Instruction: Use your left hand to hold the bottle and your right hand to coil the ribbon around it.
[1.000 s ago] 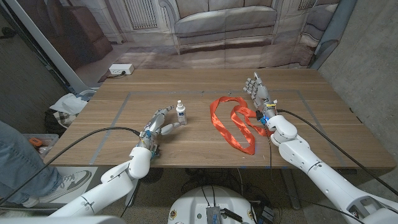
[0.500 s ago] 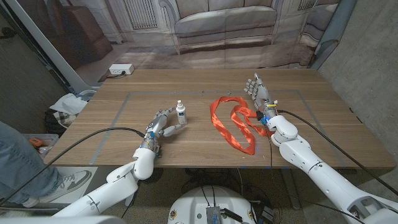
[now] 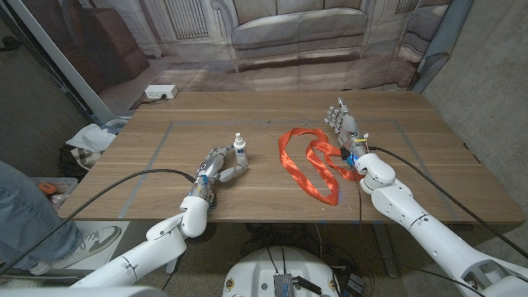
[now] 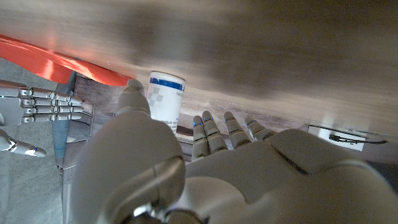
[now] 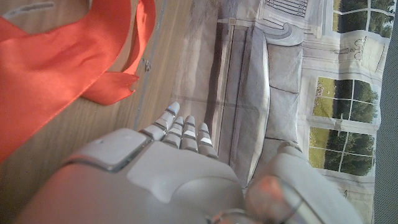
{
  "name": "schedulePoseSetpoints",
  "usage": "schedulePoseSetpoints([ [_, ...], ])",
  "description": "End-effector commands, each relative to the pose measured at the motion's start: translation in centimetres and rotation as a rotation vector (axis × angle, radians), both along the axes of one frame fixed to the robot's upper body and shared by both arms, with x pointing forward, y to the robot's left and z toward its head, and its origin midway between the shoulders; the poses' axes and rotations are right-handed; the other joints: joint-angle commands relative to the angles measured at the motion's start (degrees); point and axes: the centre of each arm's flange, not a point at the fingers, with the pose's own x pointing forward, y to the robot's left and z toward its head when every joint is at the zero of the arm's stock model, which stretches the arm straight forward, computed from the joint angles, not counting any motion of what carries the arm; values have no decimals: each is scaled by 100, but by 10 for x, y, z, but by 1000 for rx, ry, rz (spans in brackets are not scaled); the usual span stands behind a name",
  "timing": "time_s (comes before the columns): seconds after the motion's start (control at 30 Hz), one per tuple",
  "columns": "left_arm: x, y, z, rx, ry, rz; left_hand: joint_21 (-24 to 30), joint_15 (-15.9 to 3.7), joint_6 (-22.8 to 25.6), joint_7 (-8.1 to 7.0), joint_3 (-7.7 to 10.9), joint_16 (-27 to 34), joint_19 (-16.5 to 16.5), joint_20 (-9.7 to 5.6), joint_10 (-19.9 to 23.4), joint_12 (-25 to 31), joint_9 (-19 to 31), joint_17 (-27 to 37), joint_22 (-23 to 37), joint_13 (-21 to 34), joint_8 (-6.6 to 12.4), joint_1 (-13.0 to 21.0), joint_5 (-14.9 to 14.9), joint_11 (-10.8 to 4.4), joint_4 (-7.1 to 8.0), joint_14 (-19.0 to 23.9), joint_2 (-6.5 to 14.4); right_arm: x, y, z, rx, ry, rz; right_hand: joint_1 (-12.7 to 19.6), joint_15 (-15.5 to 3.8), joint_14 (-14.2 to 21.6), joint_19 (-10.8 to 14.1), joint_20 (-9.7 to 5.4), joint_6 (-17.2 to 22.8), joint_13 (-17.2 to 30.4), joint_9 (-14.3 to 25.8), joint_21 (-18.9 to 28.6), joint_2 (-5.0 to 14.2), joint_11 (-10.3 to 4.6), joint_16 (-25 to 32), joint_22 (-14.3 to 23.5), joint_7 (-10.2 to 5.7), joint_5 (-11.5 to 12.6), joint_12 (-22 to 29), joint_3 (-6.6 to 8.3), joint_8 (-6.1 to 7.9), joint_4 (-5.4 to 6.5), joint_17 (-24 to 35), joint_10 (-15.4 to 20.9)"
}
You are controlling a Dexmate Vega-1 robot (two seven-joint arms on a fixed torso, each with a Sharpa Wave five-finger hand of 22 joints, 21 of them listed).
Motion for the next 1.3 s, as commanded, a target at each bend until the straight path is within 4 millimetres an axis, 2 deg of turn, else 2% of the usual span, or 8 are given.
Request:
schedulePoseSetpoints([
  [0.03,9,-6,-3,-12,3,-23,29,-367,262,-102,62,62,62,5,268,37,21,13,31,15,71,119,-27,-82,-36,193,62,1,-1,1,4,9,-6,52,15,58,17,3,37,18,20,-12,-3,-7,-1,18,13,-9,24,20,11,-17,29,46],
  [0.23,11,-7,-2,-32,-5,-40,46,-448,759,-255,146,99,155,-111,801,106,23,7,27,13,159,372,-70,-204,-45,474,159,0,-1,0,8,8,-10,52,18,57,22,9,45,18,20,-29,0,-4,-4,19,12,-10,22,18,12,-22,29,48],
  [0.43,12,-7,-2,-47,-15,-31,64,-461,1158,-257,267,126,260,-160,1183,126,23,5,23,11,224,609,-128,-316,-48,717,330,0,1,-2,6,15,-10,52,19,62,25,10,47,18,20,-43,4,2,-4,19,8,-11,21,16,11,-26,29,51],
  [0.5,13,-6,-2,-60,-19,-31,71,-485,1379,-274,329,139,315,-202,1377,138,23,1,20,10,267,729,-171,-227,-59,843,403,0,2,-2,5,18,-11,53,21,58,27,11,43,18,20,-49,6,1,-7,20,4,-12,19,15,9,-27,29,51],
  [0.57,13,-5,-2,-75,-23,-30,86,-516,1635,-262,401,162,399,-261,1661,167,21,-2,17,8,313,858,-225,-320,-63,1019,486,0,2,-2,5,19,-10,52,20,62,30,9,40,18,20,-52,9,-9,-5,20,5,-12,18,15,7,-27,30,48],
  [0.67,12,-5,-1,-90,-36,-26,102,-541,2078,-238,543,192,539,-313,2138,201,16,-6,12,2,385,1062,-297,-321,-60,1336,645,0,2,-2,6,20,-10,55,20,62,36,9,41,18,21,-62,15,-19,-7,20,6,-12,17,16,6,-31,29,51],
  [0.9,10,-3,3,-113,-61,-21,150,-670,3896,16,1260,253,1235,-695,3947,164,-13,-28,-10,-18,600,1554,-416,-285,58,2847,962,0,3,-2,2,14,-7,54,18,61,43,13,43,18,21,-81,18,-5,-10,21,8,-14,13,13,4,-36,30,49],
  [1.3,-6,0,21,-135,-90,34,174,-693,4146,145,1559,186,1564,-664,4518,133,14,-35,-11,17,554,1656,-441,-266,90,3322,937,-8,3,4,-24,-17,-31,110,3,107,94,40,105,19,21,-121,68,-29,-2,22,-7,-12,35,37,23,-75,23,128],
])
